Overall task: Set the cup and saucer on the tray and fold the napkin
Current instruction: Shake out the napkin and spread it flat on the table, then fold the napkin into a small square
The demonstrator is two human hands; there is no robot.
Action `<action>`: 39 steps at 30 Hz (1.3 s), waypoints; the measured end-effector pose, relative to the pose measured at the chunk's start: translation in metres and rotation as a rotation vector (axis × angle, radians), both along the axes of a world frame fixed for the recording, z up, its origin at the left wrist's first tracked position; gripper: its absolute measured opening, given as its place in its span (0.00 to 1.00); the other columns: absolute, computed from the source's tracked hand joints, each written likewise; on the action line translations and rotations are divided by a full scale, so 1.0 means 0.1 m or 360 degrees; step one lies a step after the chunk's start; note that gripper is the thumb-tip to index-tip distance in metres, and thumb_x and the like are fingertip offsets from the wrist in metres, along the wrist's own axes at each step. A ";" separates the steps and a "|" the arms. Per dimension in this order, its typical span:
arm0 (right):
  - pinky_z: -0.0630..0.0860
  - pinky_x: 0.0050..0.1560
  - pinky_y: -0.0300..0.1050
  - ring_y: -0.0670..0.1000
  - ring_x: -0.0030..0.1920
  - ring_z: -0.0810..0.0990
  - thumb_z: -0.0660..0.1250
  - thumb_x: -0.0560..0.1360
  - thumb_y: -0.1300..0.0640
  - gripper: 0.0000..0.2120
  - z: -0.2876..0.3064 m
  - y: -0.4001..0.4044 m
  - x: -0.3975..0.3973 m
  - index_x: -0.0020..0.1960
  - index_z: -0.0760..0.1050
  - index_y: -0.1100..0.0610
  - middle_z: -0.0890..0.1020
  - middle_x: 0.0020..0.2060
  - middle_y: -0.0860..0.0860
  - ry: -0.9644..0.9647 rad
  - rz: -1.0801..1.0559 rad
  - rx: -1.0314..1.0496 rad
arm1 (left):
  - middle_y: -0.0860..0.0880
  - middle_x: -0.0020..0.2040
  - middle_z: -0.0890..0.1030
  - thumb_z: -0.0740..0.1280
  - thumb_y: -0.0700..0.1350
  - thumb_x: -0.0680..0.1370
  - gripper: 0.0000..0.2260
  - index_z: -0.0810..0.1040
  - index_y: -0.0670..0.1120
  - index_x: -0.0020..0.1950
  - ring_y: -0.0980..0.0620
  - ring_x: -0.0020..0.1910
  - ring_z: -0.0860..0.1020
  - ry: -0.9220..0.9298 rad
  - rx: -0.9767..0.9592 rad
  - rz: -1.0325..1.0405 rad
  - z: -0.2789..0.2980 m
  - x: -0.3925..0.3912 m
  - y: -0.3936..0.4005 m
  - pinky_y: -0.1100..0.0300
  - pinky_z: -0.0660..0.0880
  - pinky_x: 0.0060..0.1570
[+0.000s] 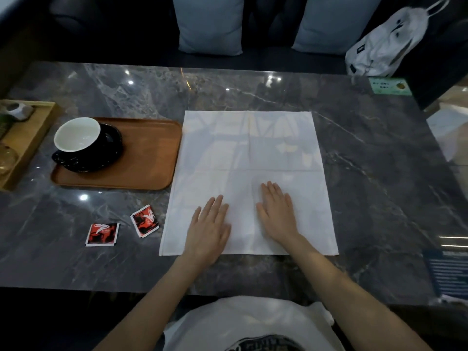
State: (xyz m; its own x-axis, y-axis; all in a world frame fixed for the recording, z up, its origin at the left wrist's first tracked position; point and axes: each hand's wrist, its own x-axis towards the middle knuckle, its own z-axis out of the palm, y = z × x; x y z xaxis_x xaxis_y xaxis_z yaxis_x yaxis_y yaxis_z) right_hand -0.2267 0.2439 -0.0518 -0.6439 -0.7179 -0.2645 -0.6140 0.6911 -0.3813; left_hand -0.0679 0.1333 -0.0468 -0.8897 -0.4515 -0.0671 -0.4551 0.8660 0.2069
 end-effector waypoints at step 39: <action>0.68 0.62 0.49 0.55 0.61 0.73 0.54 0.79 0.58 0.17 0.26 -0.28 -0.84 0.65 0.69 0.60 0.75 0.62 0.55 -0.0067 -0.0156 -0.0349 | 0.43 0.74 0.62 0.44 0.58 0.78 0.30 0.63 0.41 0.72 0.45 0.73 0.58 0.0028 0.0177 0.0052 -0.20 -1.03 -0.33 0.45 0.52 0.68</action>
